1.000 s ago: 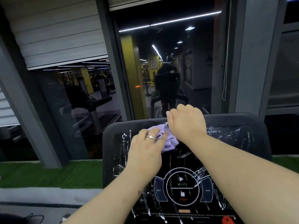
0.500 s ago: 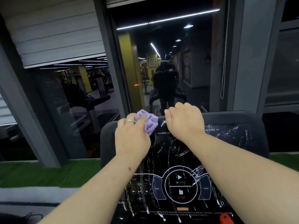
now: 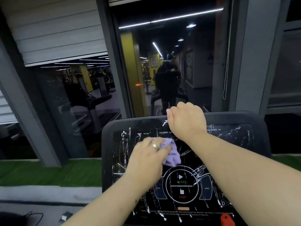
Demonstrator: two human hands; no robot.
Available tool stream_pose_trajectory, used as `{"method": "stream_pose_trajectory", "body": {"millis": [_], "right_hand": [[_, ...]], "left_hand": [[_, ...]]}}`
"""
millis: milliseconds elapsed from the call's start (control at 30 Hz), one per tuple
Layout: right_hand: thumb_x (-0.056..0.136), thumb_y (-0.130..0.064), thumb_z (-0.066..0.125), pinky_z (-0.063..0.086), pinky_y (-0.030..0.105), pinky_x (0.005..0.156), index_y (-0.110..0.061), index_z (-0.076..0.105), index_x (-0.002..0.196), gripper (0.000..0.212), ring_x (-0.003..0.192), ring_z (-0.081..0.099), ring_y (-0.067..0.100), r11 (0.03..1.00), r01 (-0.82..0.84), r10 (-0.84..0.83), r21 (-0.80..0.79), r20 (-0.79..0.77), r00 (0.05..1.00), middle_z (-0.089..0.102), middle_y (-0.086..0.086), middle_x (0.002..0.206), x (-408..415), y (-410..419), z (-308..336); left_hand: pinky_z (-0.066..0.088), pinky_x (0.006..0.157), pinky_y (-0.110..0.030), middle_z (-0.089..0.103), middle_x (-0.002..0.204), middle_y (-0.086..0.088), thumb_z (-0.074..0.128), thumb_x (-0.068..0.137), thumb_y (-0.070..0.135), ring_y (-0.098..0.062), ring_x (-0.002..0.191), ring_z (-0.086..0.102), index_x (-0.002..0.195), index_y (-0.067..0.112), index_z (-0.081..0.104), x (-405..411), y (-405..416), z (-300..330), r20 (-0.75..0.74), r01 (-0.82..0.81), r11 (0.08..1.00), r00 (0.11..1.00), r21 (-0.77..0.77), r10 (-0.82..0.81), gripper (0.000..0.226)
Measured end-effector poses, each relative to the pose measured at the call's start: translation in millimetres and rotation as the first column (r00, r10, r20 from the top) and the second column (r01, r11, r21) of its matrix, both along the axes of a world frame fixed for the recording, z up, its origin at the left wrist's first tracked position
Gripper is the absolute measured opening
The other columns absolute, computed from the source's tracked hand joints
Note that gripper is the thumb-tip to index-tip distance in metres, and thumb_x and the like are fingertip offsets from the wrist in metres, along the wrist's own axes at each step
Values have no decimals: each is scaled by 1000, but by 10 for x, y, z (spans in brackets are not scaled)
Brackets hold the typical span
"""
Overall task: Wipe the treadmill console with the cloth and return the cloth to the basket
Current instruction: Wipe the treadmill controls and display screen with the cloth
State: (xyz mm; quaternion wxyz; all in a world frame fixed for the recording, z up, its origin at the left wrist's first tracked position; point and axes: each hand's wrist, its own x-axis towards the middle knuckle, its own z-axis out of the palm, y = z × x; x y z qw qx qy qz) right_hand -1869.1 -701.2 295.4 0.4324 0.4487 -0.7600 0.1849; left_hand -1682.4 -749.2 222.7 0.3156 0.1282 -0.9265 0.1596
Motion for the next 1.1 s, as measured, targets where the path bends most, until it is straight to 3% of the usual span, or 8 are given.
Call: {"method": "stream_pose_trajectory", "body": {"millis": [133,300,467,633,767,933,1033,1100], "right_hand": [[103,-36,37,27,36,58,-19,64,73,45,63,34,23,1000,16,-16,3,5,1000,55,1,71,-1,-12,-5],[104,-37,35,28,36,57,-19,63,72,46,62,35,23,1000,16,-16,16,3,1000,54,1,71,9,4,3],[103,-37,35,27,37,58,-19,64,73,46,63,35,23,1000,11,-12,8,14,1000,54,1,71,8,-7,-2],[103,-37,34,28,36,58,-19,64,73,47,63,34,22,1000,-1,1,-4,22,1000,54,0,70,10,-4,4],[103,-36,37,28,36,59,-18,66,73,45,63,33,23,1000,2,-2,-9,15,1000,56,2,71,4,-11,-3],[103,-37,36,28,36,59,-19,64,73,45,63,35,22,1000,2,-2,-6,18,1000,54,0,70,13,-3,-3],[103,-36,38,28,36,59,-18,66,73,44,64,33,23,1000,0,0,-17,15,1000,56,1,71,9,-9,-6],[103,-36,38,28,36,60,-18,66,73,44,64,33,23,1000,-2,2,-16,18,1000,56,2,71,1,-11,-10]], "left_hand": [[50,77,-44,61,122,-6,52,75,10,-31,93,52,124,22,66,-10,-232,302,-219,-200,955,944,217,248,53],[53,76,-41,63,123,-4,68,71,14,-27,99,54,126,21,67,75,-18,45,-24,-66,998,998,-2,66,56],[51,72,-43,59,121,-7,61,72,11,-32,92,51,127,20,63,29,-185,300,-207,-287,933,921,217,331,56],[49,68,-40,58,117,-2,66,70,15,-28,91,53,121,25,64,34,-12,189,-67,-177,982,981,63,181,52],[45,65,-39,59,117,-6,61,72,12,-32,88,51,123,24,65,-1,-187,387,-224,-333,904,891,269,395,53],[45,67,-38,57,116,1,58,75,18,-26,90,50,120,28,64,18,-7,180,-34,-187,982,982,33,188,47],[41,65,-38,58,115,-1,42,76,20,-30,87,50,118,27,66,25,-181,378,-158,-323,930,923,178,351,49],[41,66,-38,58,116,-3,51,73,17,-30,88,50,118,24,68,21,-141,321,-187,-339,921,909,192,373,48]]}}
